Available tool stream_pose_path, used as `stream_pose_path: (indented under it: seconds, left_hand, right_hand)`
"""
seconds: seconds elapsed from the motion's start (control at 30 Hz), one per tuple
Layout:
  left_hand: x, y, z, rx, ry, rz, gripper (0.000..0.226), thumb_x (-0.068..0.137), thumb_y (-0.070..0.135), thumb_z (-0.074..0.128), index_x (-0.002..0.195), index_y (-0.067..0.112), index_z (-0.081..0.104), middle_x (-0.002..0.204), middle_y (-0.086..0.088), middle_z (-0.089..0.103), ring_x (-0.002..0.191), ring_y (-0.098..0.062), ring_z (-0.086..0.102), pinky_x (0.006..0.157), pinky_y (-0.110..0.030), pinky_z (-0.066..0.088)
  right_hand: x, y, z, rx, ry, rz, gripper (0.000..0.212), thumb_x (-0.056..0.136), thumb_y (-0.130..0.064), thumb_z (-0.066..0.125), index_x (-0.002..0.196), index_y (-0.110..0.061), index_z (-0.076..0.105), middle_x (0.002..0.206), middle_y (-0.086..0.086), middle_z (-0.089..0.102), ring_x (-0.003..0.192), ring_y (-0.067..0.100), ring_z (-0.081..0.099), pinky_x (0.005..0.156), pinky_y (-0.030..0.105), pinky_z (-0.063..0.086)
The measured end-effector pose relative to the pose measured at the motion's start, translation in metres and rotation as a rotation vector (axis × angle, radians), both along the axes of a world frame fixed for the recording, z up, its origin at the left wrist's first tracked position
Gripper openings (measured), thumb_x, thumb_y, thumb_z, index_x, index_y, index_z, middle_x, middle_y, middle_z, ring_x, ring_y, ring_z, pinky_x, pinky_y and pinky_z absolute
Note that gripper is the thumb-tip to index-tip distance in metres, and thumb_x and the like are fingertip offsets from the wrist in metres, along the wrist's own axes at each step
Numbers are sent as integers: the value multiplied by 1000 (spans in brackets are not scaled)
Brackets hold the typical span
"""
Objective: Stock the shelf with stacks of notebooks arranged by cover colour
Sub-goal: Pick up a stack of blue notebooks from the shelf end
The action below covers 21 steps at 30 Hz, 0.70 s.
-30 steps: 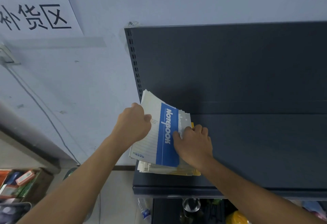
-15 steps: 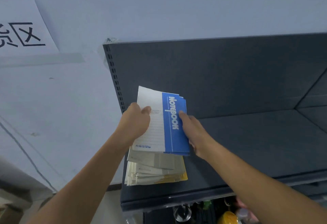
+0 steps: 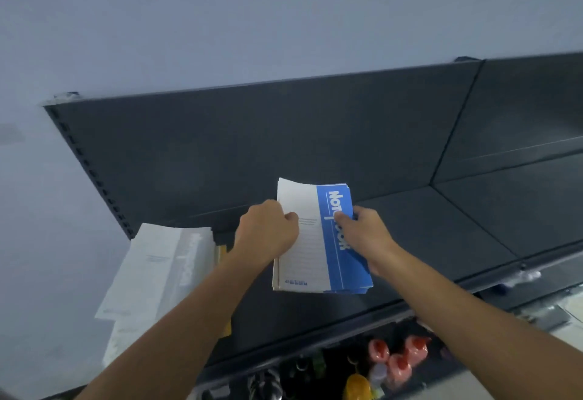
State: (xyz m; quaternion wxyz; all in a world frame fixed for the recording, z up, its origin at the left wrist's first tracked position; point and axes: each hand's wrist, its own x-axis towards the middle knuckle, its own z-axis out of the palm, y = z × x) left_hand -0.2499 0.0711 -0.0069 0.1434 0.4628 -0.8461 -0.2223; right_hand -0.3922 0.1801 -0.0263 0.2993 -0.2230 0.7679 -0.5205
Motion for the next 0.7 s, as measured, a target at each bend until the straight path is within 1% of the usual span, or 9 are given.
stream_pose_path:
  seconds: [0.07, 0.1, 0.17, 0.27, 0.37, 0.47, 0.53, 0.63, 0.7]
  left_hand:
    - [-31, 18, 1, 12, -20, -38, 28, 101, 38, 50, 76, 24, 46, 75, 8, 58, 60, -11, 59, 46, -17, 35]
    - [-46, 26, 1, 15, -28, -55, 28, 100, 37, 51, 77, 23, 46, 75, 8, 57, 59, -10, 58, 44, -16, 34]
    - [-77, 44, 1, 16, -42, -78, 27, 100, 35, 51, 77, 21, 47, 74, 6, 57, 58, -10, 56, 43, -17, 32]
    - [-123, 73, -3, 36, -36, -118, 25, 97, 35, 51, 81, 15, 52, 76, 2, 60, 60, -10, 56, 45, -22, 33]
    - [-163, 101, -6, 73, -6, -162, 24, 95, 33, 52, 88, 10, 56, 83, -2, 63, 66, -14, 59, 48, -27, 38]
    - [-198, 127, -9, 101, 21, -200, 24, 95, 33, 53, 92, 9, 57, 87, -4, 64, 73, -18, 62, 53, -29, 44]
    - [-219, 141, -8, 107, 25, -224, 24, 95, 34, 54, 93, 10, 57, 89, -4, 64, 75, -19, 63, 55, -29, 44]
    - [-251, 154, -7, 99, 20, -258, 24, 95, 36, 53, 98, 12, 57, 92, -2, 63, 77, -18, 62, 57, -30, 45]
    - [-272, 162, -9, 103, 29, -267, 27, 95, 38, 53, 103, 13, 55, 94, -1, 62, 79, -17, 61, 58, -31, 44]
  right_hand:
    - [-32, 21, -1, 16, 48, -12, 19, 99, -21, 53, 83, -11, 57, 79, 3, 67, 63, 18, 62, 58, 29, 48]
    - [-49, 31, -2, 22, 70, -20, 18, 98, -21, 52, 82, -12, 54, 76, 2, 64, 60, 16, 57, 56, 29, 45]
    - [-80, 52, -6, 33, 95, -45, 14, 96, -21, 51, 86, -11, 51, 76, 2, 60, 60, 16, 52, 55, 29, 43]
    - [-120, 88, -13, 61, 119, -105, 20, 96, -27, 54, 99, -7, 53, 86, 3, 65, 64, 16, 57, 53, 26, 42]
    - [-154, 125, -17, 89, 181, -123, 23, 96, -33, 58, 107, -14, 54, 94, 0, 66, 74, 14, 62, 53, 28, 40]
    - [-186, 157, -20, 121, 249, -141, 20, 94, -32, 62, 106, -18, 54, 95, -5, 65, 77, 10, 62, 54, 27, 40]
    - [-205, 173, -20, 156, 274, -172, 16, 93, -31, 62, 102, -19, 54, 91, -9, 63, 76, 8, 60, 52, 25, 40]
    - [-231, 190, -22, 181, 270, -216, 16, 91, -30, 63, 97, -18, 55, 89, -5, 65, 76, 10, 62, 51, 26, 40]
    - [-246, 199, -24, 195, 284, -257, 20, 90, -31, 64, 98, -14, 58, 88, -3, 66, 74, 12, 62, 51, 27, 41]
